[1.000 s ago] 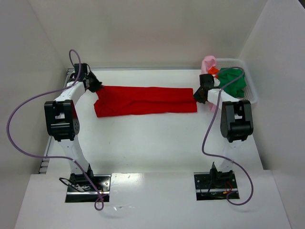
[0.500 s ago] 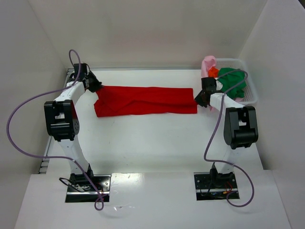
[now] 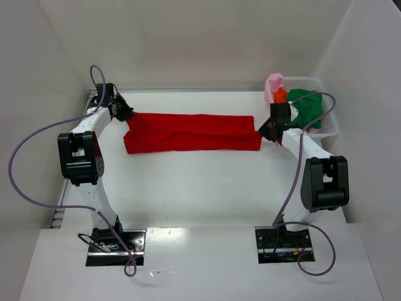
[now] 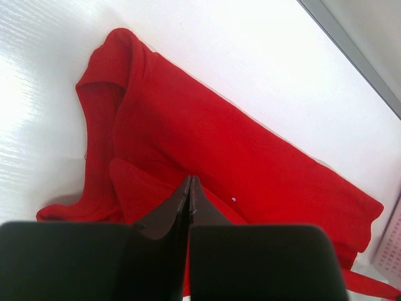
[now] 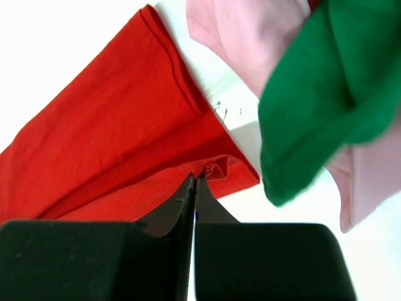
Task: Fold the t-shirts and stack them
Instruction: Fold the other side of the tshirt into a rectangle
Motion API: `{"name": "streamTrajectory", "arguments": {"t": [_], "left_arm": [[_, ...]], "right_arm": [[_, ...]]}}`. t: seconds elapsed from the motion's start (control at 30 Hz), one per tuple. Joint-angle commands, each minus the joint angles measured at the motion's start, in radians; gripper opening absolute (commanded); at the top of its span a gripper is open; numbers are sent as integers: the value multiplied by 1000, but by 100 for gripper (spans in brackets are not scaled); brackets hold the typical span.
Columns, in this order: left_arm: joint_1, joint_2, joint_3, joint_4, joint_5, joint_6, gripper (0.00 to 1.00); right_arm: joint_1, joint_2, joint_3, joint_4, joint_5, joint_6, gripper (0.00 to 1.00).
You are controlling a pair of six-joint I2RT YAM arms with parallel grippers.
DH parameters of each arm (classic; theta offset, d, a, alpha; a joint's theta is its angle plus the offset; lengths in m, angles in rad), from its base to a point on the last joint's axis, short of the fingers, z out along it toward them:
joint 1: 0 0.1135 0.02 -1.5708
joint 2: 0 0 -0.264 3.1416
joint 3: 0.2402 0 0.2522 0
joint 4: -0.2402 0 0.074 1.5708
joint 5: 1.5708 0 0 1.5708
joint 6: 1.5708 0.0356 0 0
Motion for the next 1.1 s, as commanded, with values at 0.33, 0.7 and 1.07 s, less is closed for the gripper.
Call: {"name": "streamTrajectory", "arguments": {"t": [0.33,0.7,1.07], "left_arm": [[9,-9,-4,33,2,36,0],[18,44,34,33,2,45,0],[18,71,43,33,11,45,0]], "right_arm": [[-10,86,12,23,-5,-18,0],[-10,201,112,72,4,-37,0],[-10,290,221,72,24,-55,5]]}}
